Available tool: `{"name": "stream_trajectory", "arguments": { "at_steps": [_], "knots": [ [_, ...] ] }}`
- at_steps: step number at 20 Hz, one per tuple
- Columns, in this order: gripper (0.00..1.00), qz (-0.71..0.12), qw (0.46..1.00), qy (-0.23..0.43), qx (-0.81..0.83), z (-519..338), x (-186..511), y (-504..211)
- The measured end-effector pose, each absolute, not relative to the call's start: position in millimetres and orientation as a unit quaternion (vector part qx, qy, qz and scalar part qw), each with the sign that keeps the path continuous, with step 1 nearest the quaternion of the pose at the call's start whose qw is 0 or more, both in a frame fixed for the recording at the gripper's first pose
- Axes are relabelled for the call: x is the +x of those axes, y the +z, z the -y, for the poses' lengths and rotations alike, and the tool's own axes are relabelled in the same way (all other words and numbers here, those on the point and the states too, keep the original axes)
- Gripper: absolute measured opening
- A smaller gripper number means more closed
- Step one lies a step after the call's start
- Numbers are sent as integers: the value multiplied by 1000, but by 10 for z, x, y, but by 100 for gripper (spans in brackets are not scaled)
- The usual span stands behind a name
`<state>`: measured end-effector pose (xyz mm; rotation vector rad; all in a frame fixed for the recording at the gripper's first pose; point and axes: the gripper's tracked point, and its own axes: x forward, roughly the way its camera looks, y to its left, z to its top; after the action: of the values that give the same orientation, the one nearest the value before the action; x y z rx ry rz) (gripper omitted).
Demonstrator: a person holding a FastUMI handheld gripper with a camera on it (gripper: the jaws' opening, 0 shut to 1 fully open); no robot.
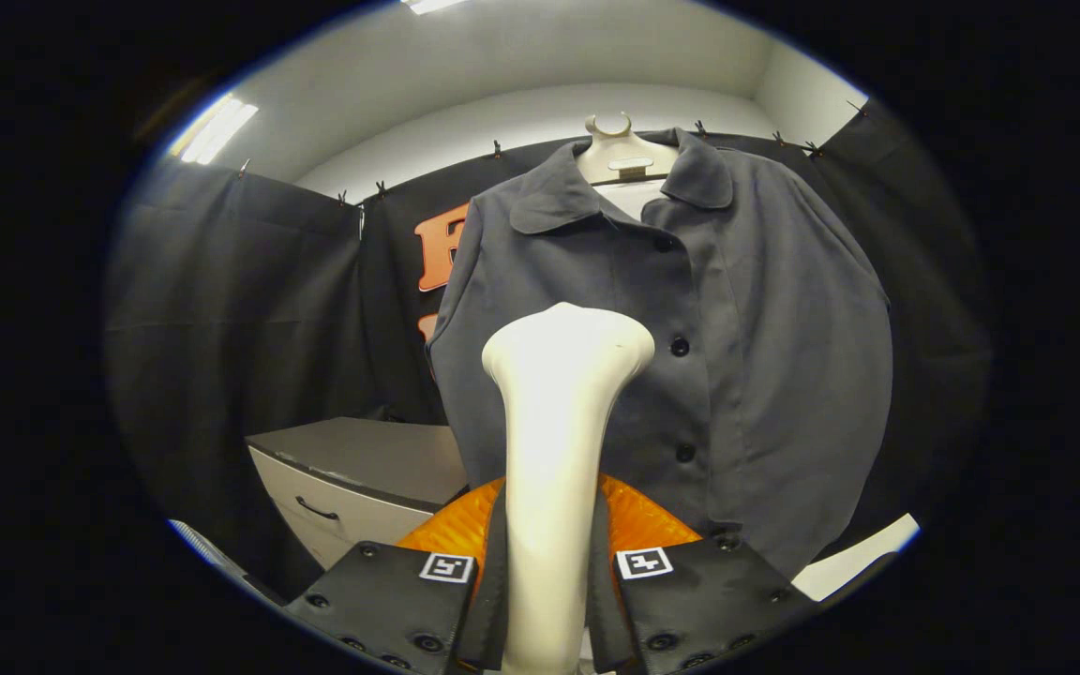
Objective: Iron the clothes twice with a garment steamer, once on the left side and once on the right side.
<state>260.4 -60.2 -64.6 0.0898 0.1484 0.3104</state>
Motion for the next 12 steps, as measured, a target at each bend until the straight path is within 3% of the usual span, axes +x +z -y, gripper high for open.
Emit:
{"name": "stream_trajectory", "arguments": {
  "at_steps": [12],
  "knots": [
    [42, -145, 977, 147, 44, 620, 2316, -1500]
  ]
}}
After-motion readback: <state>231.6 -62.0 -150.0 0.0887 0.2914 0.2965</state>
